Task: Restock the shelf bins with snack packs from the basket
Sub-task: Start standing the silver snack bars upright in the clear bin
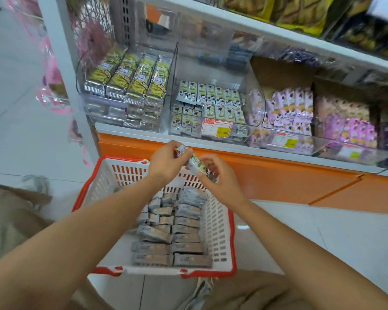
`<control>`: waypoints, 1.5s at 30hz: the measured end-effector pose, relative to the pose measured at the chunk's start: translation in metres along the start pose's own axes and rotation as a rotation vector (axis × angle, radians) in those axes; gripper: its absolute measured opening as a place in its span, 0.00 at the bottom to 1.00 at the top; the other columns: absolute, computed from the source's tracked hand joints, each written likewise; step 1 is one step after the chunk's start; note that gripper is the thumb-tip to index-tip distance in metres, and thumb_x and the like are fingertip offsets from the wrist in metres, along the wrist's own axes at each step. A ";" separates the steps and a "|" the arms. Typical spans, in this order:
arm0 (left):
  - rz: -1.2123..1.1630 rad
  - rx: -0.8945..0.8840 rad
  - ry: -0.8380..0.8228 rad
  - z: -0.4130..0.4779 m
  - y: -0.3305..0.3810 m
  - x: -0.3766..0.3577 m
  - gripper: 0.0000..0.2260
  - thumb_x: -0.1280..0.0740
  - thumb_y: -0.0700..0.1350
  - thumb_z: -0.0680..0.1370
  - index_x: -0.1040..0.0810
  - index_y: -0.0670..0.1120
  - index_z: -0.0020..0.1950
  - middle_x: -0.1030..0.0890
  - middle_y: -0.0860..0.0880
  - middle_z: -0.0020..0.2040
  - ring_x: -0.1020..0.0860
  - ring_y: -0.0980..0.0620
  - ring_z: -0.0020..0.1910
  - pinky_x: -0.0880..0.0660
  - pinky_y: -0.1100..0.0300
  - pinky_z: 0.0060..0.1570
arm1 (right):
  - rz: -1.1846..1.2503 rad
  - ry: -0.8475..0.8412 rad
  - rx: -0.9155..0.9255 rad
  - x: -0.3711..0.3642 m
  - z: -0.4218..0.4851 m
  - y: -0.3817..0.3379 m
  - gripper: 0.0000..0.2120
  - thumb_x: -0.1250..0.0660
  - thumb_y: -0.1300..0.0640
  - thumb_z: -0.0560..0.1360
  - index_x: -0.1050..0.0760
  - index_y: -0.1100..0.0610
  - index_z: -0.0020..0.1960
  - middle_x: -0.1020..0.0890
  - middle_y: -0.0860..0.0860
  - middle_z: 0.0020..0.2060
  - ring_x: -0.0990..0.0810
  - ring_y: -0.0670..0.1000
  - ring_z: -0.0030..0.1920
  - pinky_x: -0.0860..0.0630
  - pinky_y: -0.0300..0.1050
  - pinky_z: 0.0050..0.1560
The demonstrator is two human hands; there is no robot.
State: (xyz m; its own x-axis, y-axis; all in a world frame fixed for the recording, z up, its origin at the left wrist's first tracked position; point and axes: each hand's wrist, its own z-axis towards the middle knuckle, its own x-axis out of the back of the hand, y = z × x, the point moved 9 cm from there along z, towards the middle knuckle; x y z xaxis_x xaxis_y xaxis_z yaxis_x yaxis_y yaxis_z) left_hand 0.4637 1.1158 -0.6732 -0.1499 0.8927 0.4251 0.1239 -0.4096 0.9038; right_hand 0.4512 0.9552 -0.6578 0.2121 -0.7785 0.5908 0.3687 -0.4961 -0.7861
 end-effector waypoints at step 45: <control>1.037 -0.713 0.257 0.030 0.036 0.018 0.42 0.31 0.43 0.71 0.48 0.43 0.81 0.46 0.43 0.80 0.52 0.44 0.79 0.54 0.41 0.76 | -0.231 0.040 -0.293 0.055 0.159 -0.017 0.07 0.30 0.63 0.74 0.17 0.56 0.51 0.22 0.45 0.34 0.26 0.41 0.32 0.29 0.35 0.36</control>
State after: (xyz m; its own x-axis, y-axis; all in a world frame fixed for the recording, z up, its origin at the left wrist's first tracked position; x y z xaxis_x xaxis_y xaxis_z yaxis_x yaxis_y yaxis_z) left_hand 0.4947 1.1230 -0.6341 -0.4928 0.0688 0.8674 -0.2424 -0.9683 -0.0610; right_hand 0.6006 0.9822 -0.5826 0.1156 -0.6444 0.7559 0.1273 -0.7451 -0.6547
